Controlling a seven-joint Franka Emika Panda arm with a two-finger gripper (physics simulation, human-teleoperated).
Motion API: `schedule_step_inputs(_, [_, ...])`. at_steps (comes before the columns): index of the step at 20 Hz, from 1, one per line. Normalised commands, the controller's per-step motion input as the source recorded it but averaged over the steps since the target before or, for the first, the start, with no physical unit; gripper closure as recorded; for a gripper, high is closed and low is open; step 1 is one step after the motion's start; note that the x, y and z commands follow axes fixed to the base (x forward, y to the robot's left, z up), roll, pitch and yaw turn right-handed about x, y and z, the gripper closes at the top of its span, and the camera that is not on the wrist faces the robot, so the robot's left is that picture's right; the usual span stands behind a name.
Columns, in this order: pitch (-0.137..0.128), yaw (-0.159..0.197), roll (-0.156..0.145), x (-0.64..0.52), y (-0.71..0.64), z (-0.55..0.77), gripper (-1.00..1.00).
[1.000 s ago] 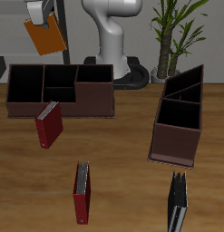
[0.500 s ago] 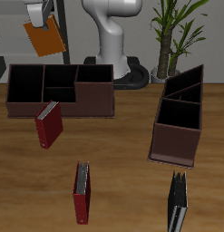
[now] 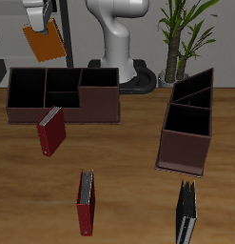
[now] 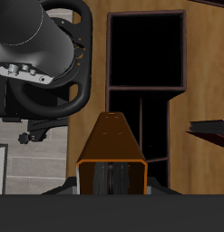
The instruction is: Place the orange book into the back desk caddy's back compartment
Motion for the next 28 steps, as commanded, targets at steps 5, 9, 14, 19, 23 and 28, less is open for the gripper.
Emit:
schedule_step_inputs(5, [0.013,-0.013,-0.008,0.06,-0.02,-0.05,1.0])
schedule_step_inputs(9, [-0.013,-0.035,-0.019,0.01,-0.08,0.05,1.0])
schedule_step_inputs(14, [0.019,0.031,0.052,0.03,0.24,-0.09,1.0])
schedule_step_inputs(19, [0.003,0.039,0.052,0.01,0.19,0.0,1.0])
schedule_step_inputs(23, [-0.021,0.076,-0.021,0.07,-0.11,0.05,1.0])
schedule_step_inputs(28, [-0.013,0.033,-0.036,0.07,-0.2,0.0,1.0])
